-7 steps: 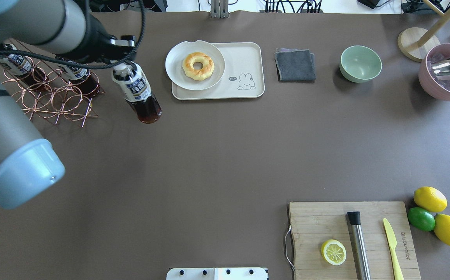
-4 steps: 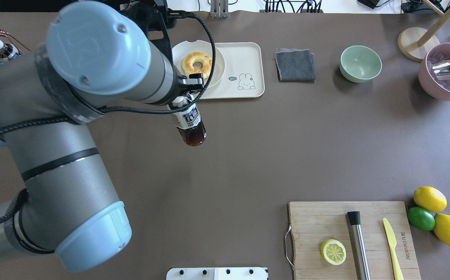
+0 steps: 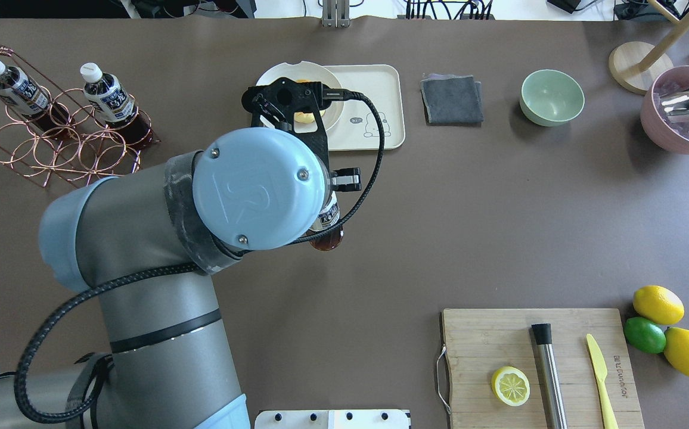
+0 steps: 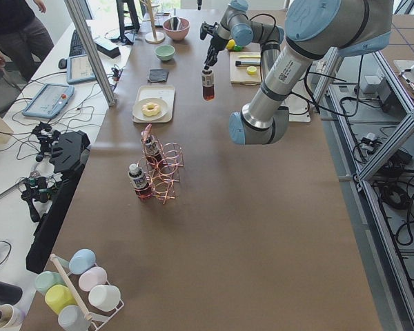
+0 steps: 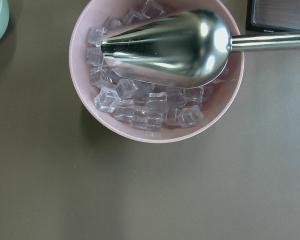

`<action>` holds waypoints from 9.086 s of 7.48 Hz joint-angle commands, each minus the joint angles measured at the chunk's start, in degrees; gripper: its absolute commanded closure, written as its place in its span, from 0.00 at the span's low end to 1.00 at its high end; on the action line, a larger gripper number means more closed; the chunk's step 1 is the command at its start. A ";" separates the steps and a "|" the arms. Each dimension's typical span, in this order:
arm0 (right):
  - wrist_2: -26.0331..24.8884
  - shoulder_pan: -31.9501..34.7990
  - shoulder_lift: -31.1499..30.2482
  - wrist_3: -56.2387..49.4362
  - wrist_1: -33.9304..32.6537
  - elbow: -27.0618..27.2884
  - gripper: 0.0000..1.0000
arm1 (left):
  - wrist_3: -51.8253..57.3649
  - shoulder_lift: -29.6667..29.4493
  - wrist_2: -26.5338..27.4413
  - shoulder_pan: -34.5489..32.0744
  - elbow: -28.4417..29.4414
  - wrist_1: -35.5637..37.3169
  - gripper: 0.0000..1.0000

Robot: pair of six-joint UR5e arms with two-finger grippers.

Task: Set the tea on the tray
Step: 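Carry the bottle with the left gripper and set it on the table, then open the left gripper and withdraw the left arm to the rack, then move the right gripper over the standing tea bottle, then lower the right gripper and close it on the bottle cap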

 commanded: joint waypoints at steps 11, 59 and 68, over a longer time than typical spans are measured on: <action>0.00 0.00 0.27 0.09 -0.09 0.18 0.00 | -1.72 0.30 7.04 6.44 5.82 -4.39 1.00; -23.90 -57.22 50.81 66.10 -29.44 8.71 0.31 | 94.61 60.59 -46.83 -73.81 3.36 -11.77 0.02; -27.07 -56.69 51.43 65.30 -26.54 6.07 0.32 | 94.43 59.45 -46.83 -73.63 4.07 -11.51 0.02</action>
